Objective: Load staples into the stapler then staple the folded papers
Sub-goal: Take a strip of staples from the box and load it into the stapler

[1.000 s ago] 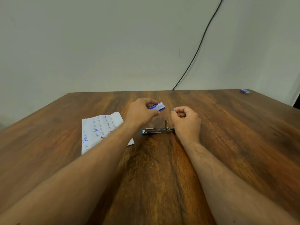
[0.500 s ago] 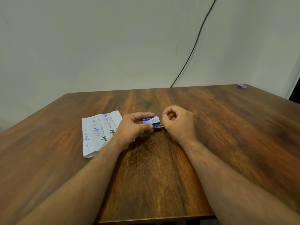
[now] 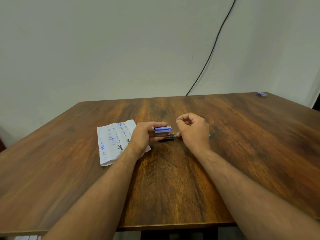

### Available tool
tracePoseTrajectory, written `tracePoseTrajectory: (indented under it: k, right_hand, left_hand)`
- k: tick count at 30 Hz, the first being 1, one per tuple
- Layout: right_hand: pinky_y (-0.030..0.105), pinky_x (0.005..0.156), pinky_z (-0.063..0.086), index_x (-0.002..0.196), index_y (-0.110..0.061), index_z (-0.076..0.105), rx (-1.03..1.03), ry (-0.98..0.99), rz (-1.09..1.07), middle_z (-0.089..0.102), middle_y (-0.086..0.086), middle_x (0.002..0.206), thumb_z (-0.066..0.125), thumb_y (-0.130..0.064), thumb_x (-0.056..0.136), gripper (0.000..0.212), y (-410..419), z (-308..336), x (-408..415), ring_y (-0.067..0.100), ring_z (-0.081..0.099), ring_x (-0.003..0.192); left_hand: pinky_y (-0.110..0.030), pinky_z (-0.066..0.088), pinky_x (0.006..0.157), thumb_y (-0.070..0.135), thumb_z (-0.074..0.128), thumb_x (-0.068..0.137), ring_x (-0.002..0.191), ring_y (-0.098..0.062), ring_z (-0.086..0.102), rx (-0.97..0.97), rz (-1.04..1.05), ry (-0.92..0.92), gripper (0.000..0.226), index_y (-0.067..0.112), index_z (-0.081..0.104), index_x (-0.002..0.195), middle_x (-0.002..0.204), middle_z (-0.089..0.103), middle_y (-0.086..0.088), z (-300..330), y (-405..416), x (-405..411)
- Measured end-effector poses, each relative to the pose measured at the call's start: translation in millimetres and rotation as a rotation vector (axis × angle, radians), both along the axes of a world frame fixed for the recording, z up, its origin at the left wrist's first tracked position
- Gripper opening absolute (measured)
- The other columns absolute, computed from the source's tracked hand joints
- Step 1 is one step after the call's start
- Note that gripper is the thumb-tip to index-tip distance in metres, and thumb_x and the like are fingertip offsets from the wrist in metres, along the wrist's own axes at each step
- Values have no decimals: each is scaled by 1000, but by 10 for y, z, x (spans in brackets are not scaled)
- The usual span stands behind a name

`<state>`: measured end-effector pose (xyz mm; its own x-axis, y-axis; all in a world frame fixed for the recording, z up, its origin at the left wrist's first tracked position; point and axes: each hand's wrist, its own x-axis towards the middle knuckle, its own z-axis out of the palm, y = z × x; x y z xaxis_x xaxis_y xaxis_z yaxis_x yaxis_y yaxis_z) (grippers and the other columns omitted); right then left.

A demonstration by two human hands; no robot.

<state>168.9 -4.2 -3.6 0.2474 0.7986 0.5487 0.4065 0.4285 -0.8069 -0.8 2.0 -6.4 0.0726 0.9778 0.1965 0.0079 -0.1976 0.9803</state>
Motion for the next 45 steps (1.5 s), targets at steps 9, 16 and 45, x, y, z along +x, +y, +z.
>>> tracePoseTrajectory:
  k: [9, 16, 45]
  right_hand:
    - [15, 35, 44, 82, -32, 69, -116, 79, 102, 74, -5, 72, 70, -20, 93, 16, 8, -93, -33, 4, 68, 48]
    - [27, 46, 59, 92, -21, 73, -175, 167, 216, 77, 0, 81, 70, -18, 95, 5, 36, -88, -15, 14, 76, 65]
    - [18, 54, 58, 83, -22, 78, -216, 338, 369, 78, -2, 79, 75, -11, 91, 14, 64, -85, 33, 19, 79, 75]
  left_hand:
    - [-30, 60, 83, -6, 40, 96, 111, -22, 70, -3, -72, 48, 52, 23, 83, 93, 115, 75, -6, -46, 93, -57]
    - [-27, 59, 82, -3, 47, 100, 111, -22, 71, 20, -112, 11, 39, 17, 80, 106, 114, 76, -6, -76, 117, -102]
    - [-33, 62, 83, 24, 60, 83, 105, -29, 73, 37, -216, -99, 29, 19, 81, 102, 108, 77, -13, -69, 101, -109]
